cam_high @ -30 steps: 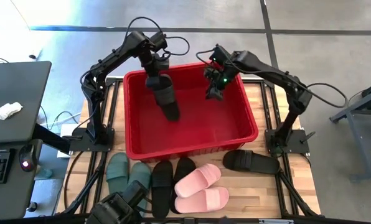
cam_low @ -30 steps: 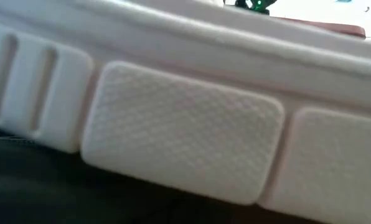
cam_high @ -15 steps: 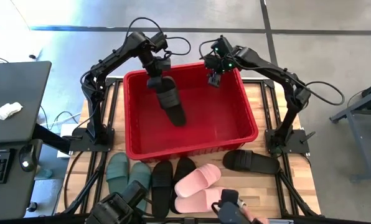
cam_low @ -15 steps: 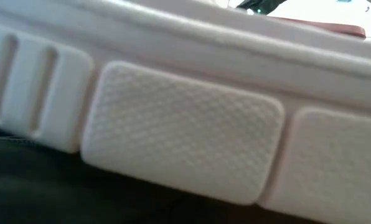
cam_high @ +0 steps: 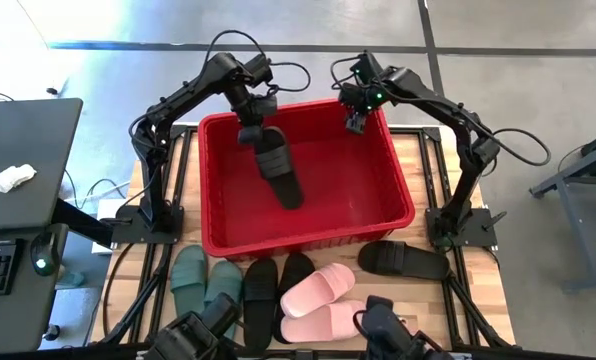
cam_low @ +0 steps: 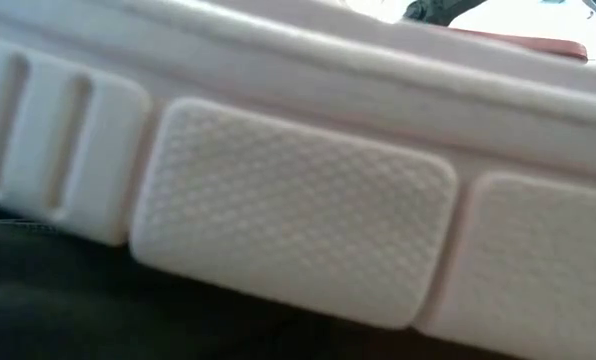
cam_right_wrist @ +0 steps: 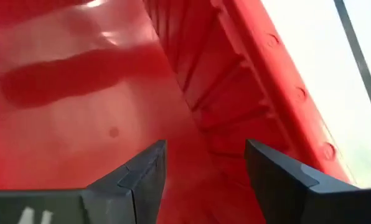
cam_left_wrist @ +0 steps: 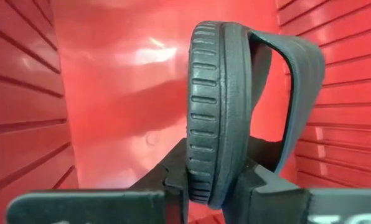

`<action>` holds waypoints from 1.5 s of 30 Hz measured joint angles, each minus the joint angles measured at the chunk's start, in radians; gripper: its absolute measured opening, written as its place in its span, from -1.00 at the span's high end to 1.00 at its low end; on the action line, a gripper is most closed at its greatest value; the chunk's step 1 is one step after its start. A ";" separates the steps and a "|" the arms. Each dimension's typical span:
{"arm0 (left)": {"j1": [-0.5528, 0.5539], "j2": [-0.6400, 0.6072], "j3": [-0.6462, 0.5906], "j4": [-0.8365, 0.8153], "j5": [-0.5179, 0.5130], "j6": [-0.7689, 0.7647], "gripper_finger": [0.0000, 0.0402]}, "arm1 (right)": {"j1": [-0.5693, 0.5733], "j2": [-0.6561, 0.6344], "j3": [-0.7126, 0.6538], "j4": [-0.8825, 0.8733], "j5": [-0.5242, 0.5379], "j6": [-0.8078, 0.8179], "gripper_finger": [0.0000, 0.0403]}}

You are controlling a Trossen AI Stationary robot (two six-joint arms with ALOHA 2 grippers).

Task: Pick and place slides into bin
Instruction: Put the black slipper into the red bin

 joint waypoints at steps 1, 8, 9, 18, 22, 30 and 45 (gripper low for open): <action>0.000 0.000 0.000 0.000 -0.012 0.000 0.74 | 0.000 0.000 0.000 0.000 -0.011 0.000 -0.02; -0.013 0.000 0.000 0.000 -0.028 -0.012 0.59 | 0.005 0.000 0.000 -0.006 -0.043 0.000 -0.02; -0.014 0.000 0.000 0.000 -0.035 -0.012 0.56 | 0.006 0.000 0.000 -0.005 -0.043 0.000 -0.02; -0.024 0.002 0.002 0.000 -0.103 -0.008 0.15 | 0.007 0.000 0.000 -0.006 -0.071 0.000 -0.02; -0.025 0.002 0.002 0.000 -0.158 -0.012 -0.01 | 0.007 0.000 0.000 -0.005 -0.071 0.000 -0.02; -0.024 0.003 0.002 0.013 -0.274 0.009 -0.23 | 0.008 0.000 0.000 0.000 -0.108 0.000 -0.02; -0.044 0.004 0.195 0.002 -0.304 -0.083 -0.35 | 0.009 0.000 0.000 -0.012 -0.323 0.072 -0.02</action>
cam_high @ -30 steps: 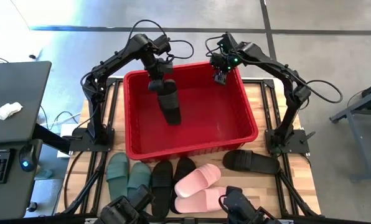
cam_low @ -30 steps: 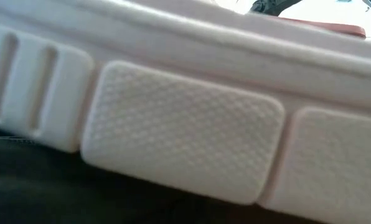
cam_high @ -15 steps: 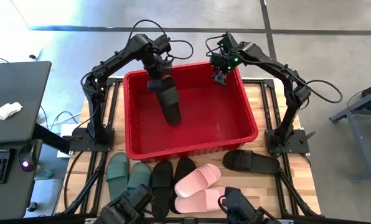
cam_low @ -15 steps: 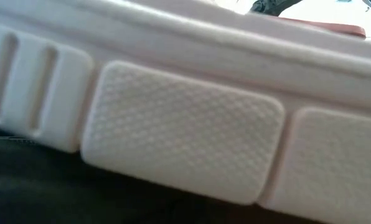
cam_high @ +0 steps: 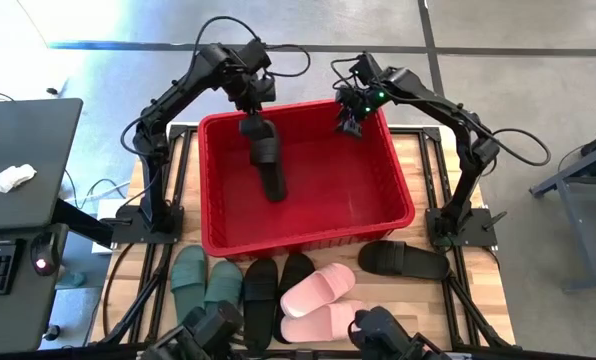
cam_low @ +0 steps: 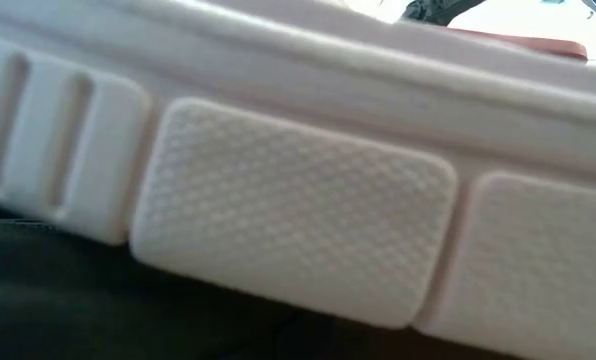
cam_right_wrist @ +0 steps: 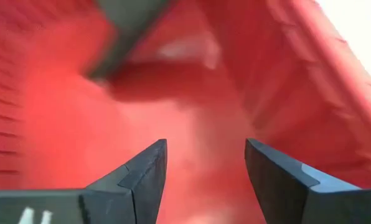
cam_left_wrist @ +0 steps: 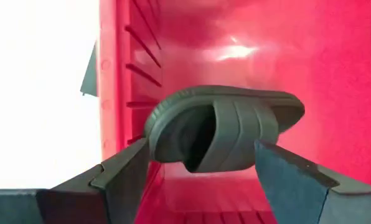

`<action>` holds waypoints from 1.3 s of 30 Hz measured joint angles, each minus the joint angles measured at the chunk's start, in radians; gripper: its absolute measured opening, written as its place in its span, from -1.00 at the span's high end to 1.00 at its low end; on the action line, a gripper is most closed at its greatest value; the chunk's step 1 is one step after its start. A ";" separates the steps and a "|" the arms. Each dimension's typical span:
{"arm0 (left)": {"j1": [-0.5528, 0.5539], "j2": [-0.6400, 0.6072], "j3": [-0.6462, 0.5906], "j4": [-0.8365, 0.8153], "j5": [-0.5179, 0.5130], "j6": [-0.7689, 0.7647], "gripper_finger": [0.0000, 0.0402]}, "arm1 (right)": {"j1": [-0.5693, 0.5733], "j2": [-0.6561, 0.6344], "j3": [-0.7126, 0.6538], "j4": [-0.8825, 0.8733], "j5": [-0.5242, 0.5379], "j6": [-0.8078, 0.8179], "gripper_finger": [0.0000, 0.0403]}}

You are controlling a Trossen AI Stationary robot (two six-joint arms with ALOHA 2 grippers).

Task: Pick and place slides into bin
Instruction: Put the black slipper into the red bin, then adjust the black slipper in the red bin

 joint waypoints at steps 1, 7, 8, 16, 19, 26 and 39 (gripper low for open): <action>-0.012 -0.001 0.000 -0.001 -0.005 0.001 -0.34 | 0.001 0.000 0.000 -0.007 -0.031 0.014 -0.02; -0.106 -0.001 -0.073 -0.002 -0.127 0.080 -0.29 | 0.018 0.000 0.000 -0.009 0.022 0.033 -0.02; -0.117 -0.001 -0.094 -0.002 -0.144 0.094 -0.28 | 0.018 0.000 0.000 -0.009 0.024 0.029 -0.02; -0.129 0.001 -0.240 0.050 -0.176 0.038 -0.32 | 0.021 0.000 0.000 -0.001 0.023 -0.012 -0.02; -0.140 0.000 -0.262 0.017 -0.136 0.011 -0.32 | 0.021 0.000 0.000 -0.001 0.046 -0.010 -0.02; -0.235 0.001 -0.280 0.044 -0.290 -0.017 -0.22 | 0.022 0.000 0.000 0.015 0.062 -0.011 -0.02; -0.307 0.015 -0.280 0.109 -0.329 -0.067 -0.18 | 0.022 0.000 0.000 0.008 0.058 -0.012 -0.02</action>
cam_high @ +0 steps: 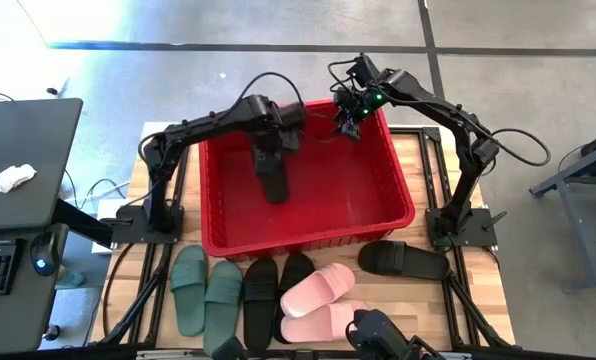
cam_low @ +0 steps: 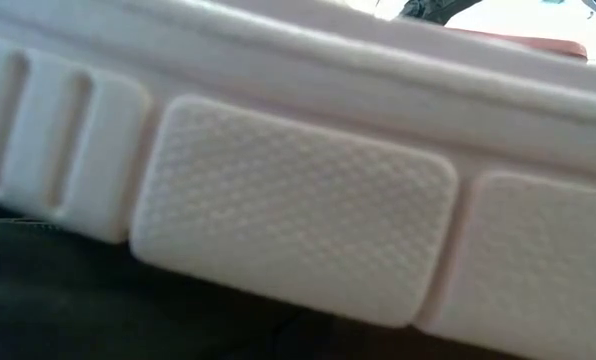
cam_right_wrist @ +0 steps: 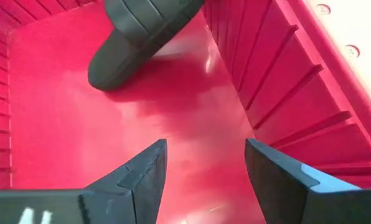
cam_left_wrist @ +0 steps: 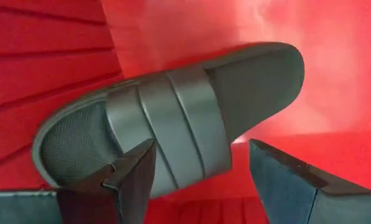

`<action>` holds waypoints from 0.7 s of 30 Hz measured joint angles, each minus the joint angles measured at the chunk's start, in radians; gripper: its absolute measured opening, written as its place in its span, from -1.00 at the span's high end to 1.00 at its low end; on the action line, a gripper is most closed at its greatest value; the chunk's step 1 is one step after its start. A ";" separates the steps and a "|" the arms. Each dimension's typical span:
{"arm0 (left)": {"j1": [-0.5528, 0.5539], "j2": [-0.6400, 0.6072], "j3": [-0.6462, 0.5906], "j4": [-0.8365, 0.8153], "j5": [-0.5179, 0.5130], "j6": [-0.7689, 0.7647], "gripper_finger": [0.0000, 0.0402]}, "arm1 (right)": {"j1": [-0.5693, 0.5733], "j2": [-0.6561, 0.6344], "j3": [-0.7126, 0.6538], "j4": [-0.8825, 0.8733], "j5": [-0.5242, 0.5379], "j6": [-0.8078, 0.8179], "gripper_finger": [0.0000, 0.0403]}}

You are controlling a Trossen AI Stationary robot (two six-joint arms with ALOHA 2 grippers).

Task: Pick and place slides into bin
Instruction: Adjust the black slipper in the red bin

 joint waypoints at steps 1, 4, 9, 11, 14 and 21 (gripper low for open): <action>-0.011 0.000 0.000 0.001 -0.019 0.000 -0.18 | 0.000 0.000 0.000 0.001 0.000 0.000 -0.02; -0.046 0.000 0.000 0.005 -0.069 -0.008 -0.18 | 0.000 0.000 0.000 0.011 0.000 0.000 -0.02; -0.093 0.014 -0.021 0.014 -0.154 -0.080 -0.18 | 0.000 0.000 0.000 0.029 -0.001 -0.003 -0.02; -0.108 0.011 -0.063 0.057 -0.164 -0.106 -0.18 | 0.000 0.000 0.000 0.029 -0.001 -0.008 -0.02; -0.116 0.015 -0.123 0.063 -0.178 -0.157 -0.18 | 0.000 0.000 0.000 0.029 0.000 -0.008 -0.02; -0.136 0.012 -0.249 0.111 -0.316 -0.266 -0.18 | 0.000 0.000 0.000 0.033 0.013 -0.008 -0.02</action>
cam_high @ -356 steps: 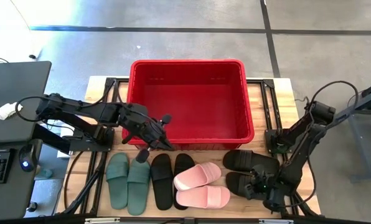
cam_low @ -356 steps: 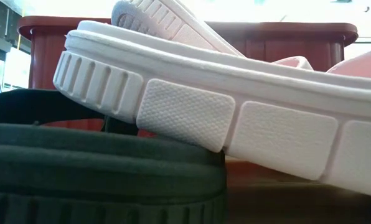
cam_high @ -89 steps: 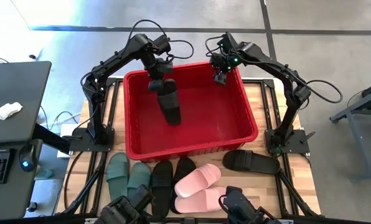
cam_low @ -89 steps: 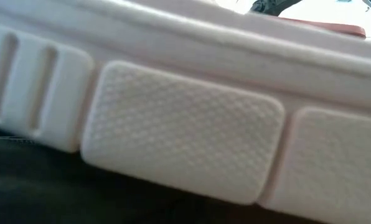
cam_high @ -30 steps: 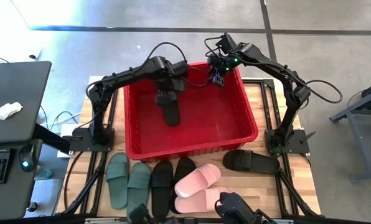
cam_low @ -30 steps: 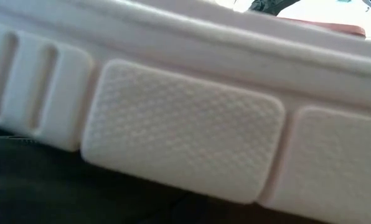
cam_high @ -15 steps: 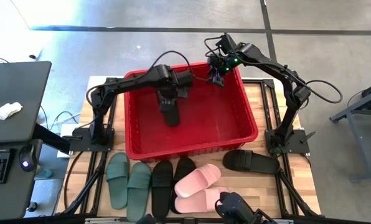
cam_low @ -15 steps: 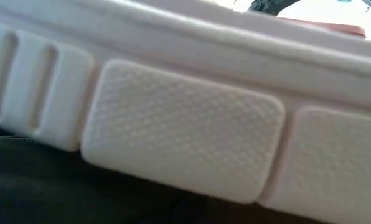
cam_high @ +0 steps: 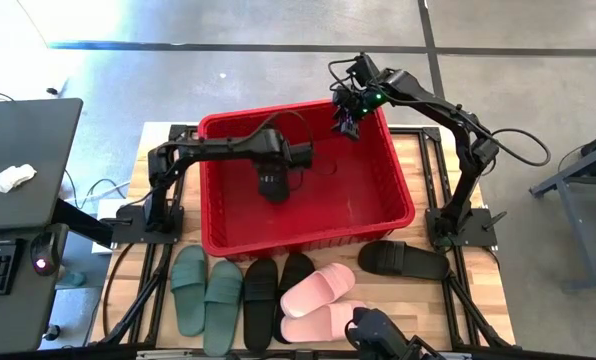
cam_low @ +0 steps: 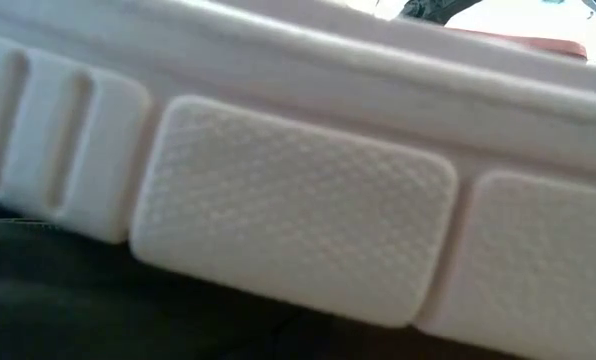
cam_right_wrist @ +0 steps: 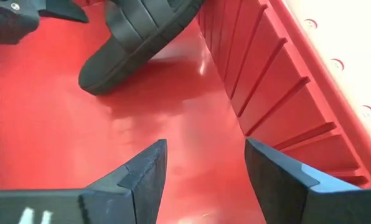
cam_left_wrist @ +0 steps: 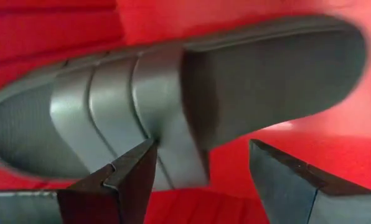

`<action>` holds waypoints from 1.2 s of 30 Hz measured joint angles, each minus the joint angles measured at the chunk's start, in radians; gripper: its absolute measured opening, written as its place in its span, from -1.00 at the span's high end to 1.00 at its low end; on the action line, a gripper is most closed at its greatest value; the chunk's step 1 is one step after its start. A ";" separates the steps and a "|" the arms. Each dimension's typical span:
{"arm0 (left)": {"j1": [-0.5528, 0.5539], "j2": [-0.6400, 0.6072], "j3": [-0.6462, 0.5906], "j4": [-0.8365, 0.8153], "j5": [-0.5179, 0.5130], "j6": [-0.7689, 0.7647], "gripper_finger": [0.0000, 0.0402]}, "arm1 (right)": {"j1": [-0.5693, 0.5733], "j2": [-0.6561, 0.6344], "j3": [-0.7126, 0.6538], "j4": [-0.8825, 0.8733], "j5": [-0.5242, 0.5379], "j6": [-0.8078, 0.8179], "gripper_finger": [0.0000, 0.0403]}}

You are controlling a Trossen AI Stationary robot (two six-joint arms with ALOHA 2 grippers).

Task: Pick and place slides into bin
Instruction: Adjust the black slipper in the red bin

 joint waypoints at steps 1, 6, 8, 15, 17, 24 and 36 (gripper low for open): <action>-0.001 0.000 -0.011 0.000 -0.030 -0.015 -0.18 | 0.000 0.000 0.000 0.002 0.003 0.000 -0.02; -0.008 0.000 -0.045 0.037 -0.129 -0.056 -0.18 | 0.000 0.000 0.000 0.003 0.007 0.000 -0.02; -0.011 0.000 -0.046 0.047 -0.147 -0.057 -0.18 | 0.000 0.000 0.000 0.004 0.010 0.000 -0.02; -0.017 0.000 -0.046 0.095 -0.152 -0.099 0.04 | 0.000 0.000 0.000 0.017 0.011 0.000 -0.02; -0.023 0.000 -0.046 0.094 -0.148 -0.100 0.22 | 0.000 0.000 0.000 0.023 0.011 0.000 -0.02; -0.038 0.000 -0.046 0.100 -0.140 -0.100 0.93 | 0.000 0.000 0.000 0.053 0.011 0.000 -0.02; -0.047 0.002 0.054 -0.048 0.024 -0.100 1.00 | 0.000 0.000 0.000 0.080 0.012 -0.010 -0.02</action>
